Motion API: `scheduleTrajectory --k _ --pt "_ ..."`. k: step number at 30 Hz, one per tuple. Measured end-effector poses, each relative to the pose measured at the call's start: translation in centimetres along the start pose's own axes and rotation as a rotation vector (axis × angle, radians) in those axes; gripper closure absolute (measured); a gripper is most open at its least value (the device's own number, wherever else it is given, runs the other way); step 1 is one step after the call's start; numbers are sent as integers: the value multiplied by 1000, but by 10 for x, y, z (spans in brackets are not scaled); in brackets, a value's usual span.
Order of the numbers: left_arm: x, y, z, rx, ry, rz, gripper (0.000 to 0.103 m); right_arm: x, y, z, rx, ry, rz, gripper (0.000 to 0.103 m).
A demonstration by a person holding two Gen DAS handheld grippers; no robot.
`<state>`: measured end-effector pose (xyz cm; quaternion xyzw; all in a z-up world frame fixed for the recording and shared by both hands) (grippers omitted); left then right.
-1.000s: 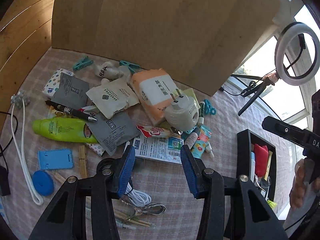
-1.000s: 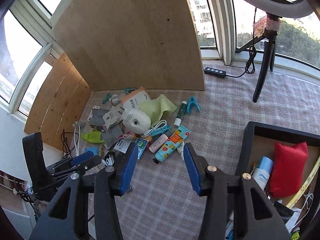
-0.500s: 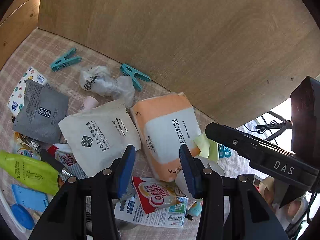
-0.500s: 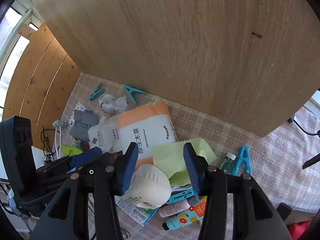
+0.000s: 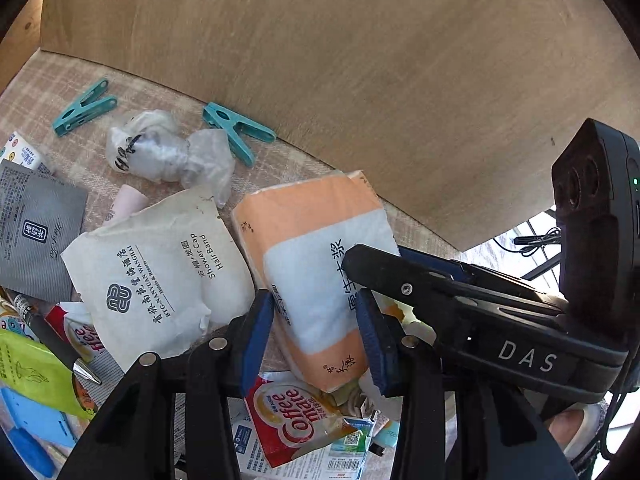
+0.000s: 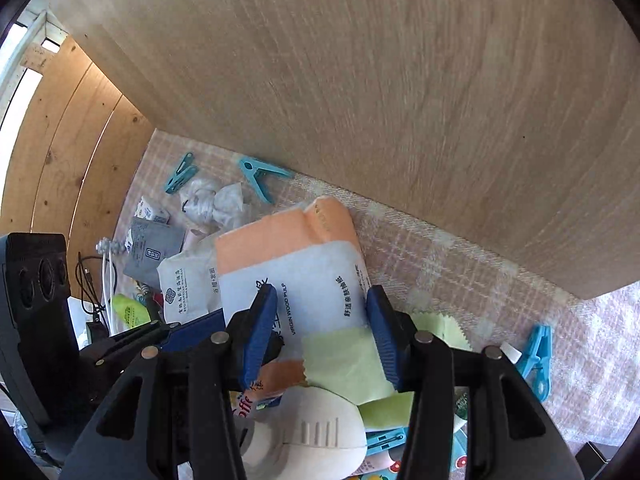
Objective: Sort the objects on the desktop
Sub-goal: 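Move both grippers to the orange-and-white tissue pack and grasp it, then carry the tissue pack into the tray and release it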
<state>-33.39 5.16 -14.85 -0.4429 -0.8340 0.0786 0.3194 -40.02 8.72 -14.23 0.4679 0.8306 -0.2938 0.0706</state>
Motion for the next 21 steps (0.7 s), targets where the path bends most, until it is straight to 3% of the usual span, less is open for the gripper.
scheduleTrajectory --k 6,13,21 --pt "22 36 -5 -48 37 69 63 10 26 -21 -4 9 32 57" --pt "46 91 -20 -93 51 151 61 24 83 -56 -1 27 67 57" --pt "69 145 -69 -72 19 257 62 16 154 -98 40 19 140 57"
Point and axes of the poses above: each gripper's, at about its wrist camera, not at the fingertips, and z roughly the way its jaws point, x to its right, y to its underside, the point moved 9 cm from there along z, roughly the way its jaws point, and after that the axes turned 15 degrees about x, right-handed, at the moved point
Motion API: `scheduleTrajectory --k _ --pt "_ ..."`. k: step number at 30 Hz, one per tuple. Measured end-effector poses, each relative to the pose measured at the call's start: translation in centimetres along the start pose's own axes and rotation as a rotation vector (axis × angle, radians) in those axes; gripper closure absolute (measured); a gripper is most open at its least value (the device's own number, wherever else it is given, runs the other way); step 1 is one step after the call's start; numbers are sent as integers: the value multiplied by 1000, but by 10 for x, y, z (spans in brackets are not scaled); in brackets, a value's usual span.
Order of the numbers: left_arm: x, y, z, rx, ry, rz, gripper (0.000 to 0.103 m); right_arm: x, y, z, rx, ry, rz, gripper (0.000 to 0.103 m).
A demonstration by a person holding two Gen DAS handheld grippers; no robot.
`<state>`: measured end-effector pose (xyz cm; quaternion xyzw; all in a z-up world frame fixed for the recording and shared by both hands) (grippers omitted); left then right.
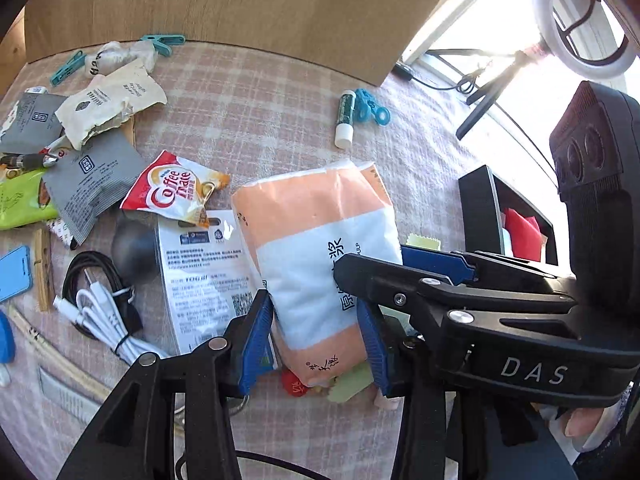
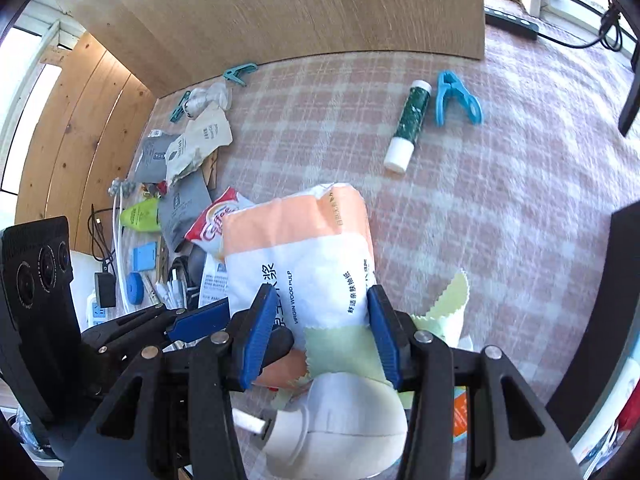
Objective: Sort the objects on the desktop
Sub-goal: 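Carry the tissue pack into the tray and release it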
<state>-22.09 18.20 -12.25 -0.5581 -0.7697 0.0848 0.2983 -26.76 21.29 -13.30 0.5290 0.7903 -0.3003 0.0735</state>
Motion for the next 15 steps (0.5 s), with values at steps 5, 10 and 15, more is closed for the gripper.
scheduleTrajectory --k 5,10,15 --pt "9 16 -41 38 16 18 62 -16 23 -36 47 -18 -24 57" --pt "23 22 -64 76 17 39 62 -26 37 -68 85 -26 -51 57" --pt "44 22 -81 109 31 69 62 -26 43 -97 127 -26 -53 57"
Point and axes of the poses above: each gripper's, at about its wrist camera, not at the fingertips, and z roughly the way its jaws point, x to its right, y to its underside, the point moved 9 cm from there along z, roughly the way its jaws point, and after that the axes turned 15 degrees about x, right-handed, at the moved point
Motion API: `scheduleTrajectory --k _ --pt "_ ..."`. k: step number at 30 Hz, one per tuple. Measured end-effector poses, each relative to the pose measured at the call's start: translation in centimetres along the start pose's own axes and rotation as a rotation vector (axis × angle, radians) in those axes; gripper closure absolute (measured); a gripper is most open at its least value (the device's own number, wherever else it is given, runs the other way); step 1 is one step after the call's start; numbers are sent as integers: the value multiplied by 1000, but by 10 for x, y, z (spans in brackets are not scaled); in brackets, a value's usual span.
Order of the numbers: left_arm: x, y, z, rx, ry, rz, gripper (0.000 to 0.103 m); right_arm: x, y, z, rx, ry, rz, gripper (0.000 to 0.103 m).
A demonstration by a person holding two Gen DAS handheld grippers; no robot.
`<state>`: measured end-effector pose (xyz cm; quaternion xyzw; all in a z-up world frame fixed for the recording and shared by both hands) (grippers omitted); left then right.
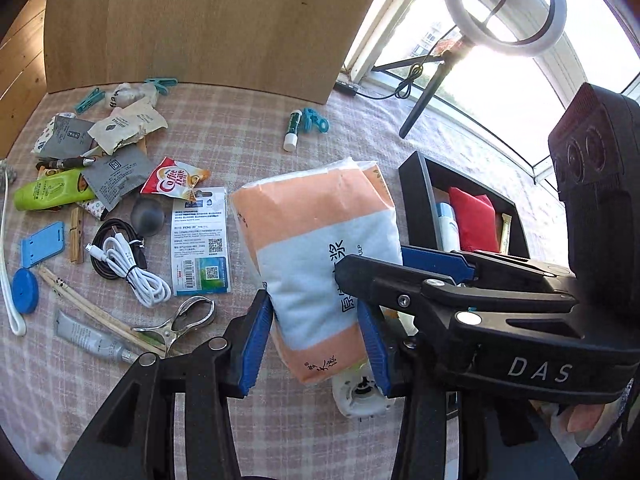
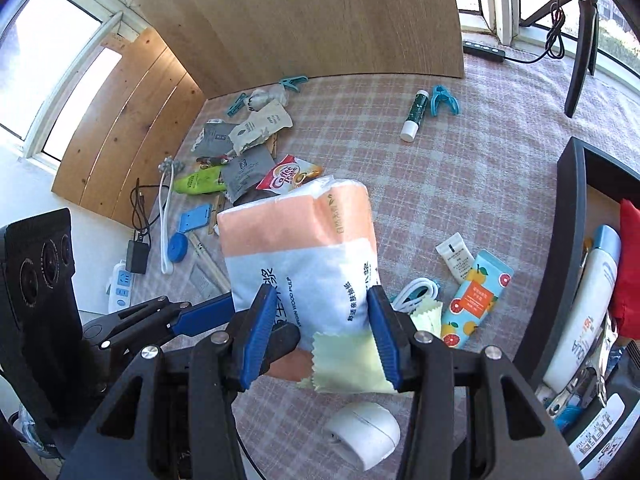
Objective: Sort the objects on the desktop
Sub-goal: 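Carry the tissue pack into the tray and release it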
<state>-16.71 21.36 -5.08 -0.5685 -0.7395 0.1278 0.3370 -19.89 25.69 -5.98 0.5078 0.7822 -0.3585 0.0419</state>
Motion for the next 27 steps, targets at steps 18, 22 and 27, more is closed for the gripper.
scheduleTrajectory --k 18,22,27 --pt "50 -18 -24 69 35 75 63 16 -14 -66 98 5 -5 56" --pt "52 -22 -33 92 33 86 63 7 -16 -69 117 -1 -57 52" --pt "48 -25 -41 108 37 81 67 -4 -21 -70 140 -10 -85 47"
Point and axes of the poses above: each gripper's, at about its wrist camera, not at the fingertips, and z roughly the way its jaws point, x to its right, y to its underside, the point moved 9 cm from there along z, roughly the way its jaws point, and after that the axes turned 15 degrees about x, right-handed, at the moved point
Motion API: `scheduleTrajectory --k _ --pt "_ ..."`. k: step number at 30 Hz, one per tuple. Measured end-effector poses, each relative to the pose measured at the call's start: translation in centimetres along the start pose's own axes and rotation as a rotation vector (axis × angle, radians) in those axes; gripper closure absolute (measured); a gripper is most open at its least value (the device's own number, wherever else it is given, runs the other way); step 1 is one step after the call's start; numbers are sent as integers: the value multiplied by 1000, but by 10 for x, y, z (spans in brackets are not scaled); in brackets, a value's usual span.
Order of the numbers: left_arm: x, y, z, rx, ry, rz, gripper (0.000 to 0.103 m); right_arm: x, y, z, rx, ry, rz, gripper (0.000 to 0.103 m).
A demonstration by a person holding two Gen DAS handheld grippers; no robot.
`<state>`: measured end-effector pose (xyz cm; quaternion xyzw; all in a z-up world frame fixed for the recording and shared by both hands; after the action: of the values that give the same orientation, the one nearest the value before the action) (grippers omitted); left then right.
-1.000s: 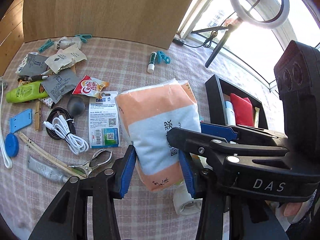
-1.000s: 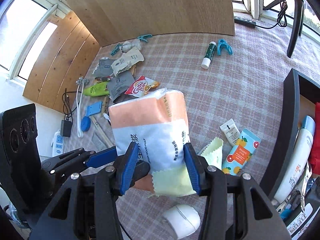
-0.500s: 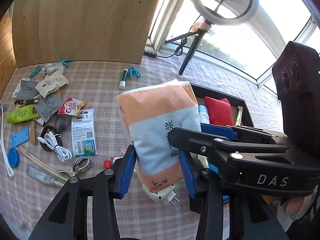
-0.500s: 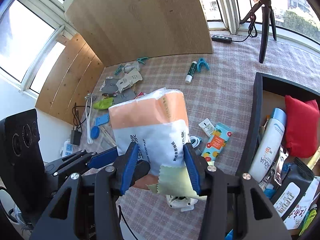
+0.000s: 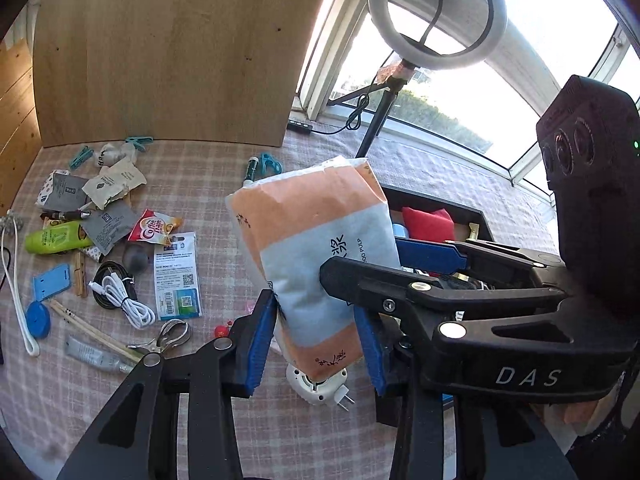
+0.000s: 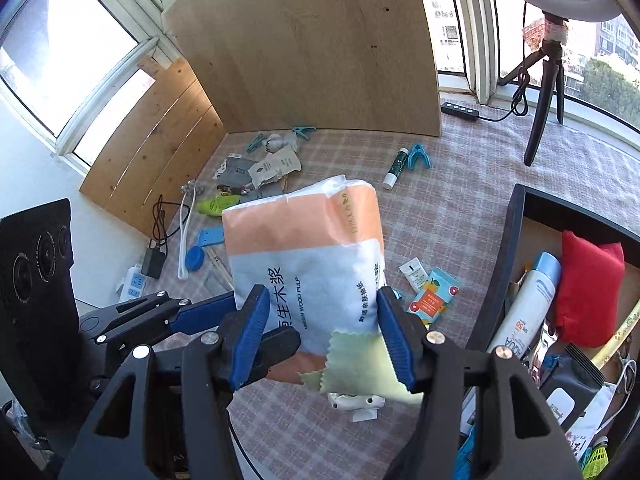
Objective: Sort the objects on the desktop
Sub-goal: 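Carry the tissue pack into the tray and release it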
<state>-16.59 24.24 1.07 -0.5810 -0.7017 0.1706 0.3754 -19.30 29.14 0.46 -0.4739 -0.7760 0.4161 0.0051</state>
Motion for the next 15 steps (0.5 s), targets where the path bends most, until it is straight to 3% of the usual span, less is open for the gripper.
scheduleTrajectory --k 5,10,12,15 --pt "-6 0 -5 6 7 -16 68 -10 -4 1 7 9 -45 44" --pt "-16 -8 -20 54 -17 1 68 -28 -10 -7 36 -42 -119 44" --pt "-19 -13 -24 60 16 -30 69 -33 -16 -15 56 -103 -74 44" --pt "-16 -15 -25 61 -5 -3 70 -30 -21 -14 52 -110 -10 45"
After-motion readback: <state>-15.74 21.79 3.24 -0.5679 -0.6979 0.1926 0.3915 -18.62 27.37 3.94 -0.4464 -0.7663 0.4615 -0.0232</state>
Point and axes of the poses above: each gripper's, at about its wrist camera, not at the fingertips, and z roughly the way its jaws point, x to its right, y to its underside, the point moved 9 cm from there along z, roughly the way its jaws point, and after that the axes turned 15 degrees about x, right-handed, at the moved point
